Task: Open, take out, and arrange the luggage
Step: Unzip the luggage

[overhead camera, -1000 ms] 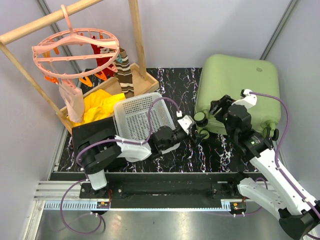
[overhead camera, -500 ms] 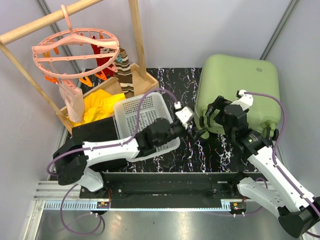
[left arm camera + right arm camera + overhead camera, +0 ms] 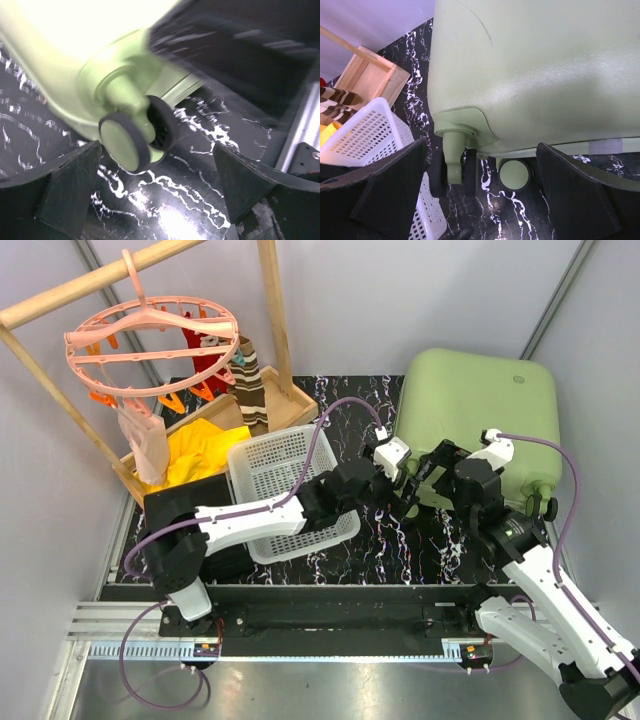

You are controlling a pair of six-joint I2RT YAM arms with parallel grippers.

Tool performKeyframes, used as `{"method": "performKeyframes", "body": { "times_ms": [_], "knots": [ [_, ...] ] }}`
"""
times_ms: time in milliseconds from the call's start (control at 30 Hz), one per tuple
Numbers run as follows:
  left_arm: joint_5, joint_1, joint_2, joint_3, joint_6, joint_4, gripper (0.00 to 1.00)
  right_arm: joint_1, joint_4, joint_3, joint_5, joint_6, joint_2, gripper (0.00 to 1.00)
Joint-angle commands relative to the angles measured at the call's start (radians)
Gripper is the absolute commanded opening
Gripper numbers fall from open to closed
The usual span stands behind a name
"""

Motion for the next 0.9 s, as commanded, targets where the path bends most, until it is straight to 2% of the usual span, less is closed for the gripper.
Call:
{"method": "performKeyframes", "body": {
  "times_ms": [0, 133, 267, 433, 467, 633, 867],
  "knots": [
    [-0.049, 0.011, 0.024, 0.07, -0.061, -0.004, 0.99, -0.002, -0.029, 0.0, 0.068, 0.005, -0.055, 1.0],
    [-0.001, 0.04, 0.07, 0.09, -0.126, 0.008, 0.99, -0.006, -0.047, -0.011, 0.095, -0.004, -0.07, 1.0],
    [0.078, 0.065, 0.089, 0.073, -0.182, 0.108, 0.99, -0.026, -0.051, -0.049, 0.056, 0.06, -0.058, 1.0],
    [0.124, 0.097, 0.127, 0.087, -0.225, 0.134, 0.99, -0.074, -0.025, -0.096, 0.044, 0.092, -0.035, 1.0],
    [0.149, 0.102, 0.139, 0.084, -0.231, 0.155, 0.99, -0.092, 0.001, -0.106, 0.017, 0.091, -0.03, 1.0],
    [0.229, 0.134, 0.191, 0.104, -0.278, 0.203, 0.86, -0.294, 0.146, -0.192, -0.141, 0.085, 0.011, 1.0],
    [0.246, 0.154, 0.239, 0.148, -0.263, 0.231, 0.89, -0.359, 0.322, -0.184, -0.206, 0.037, 0.16, 0.99]
  ]
}}
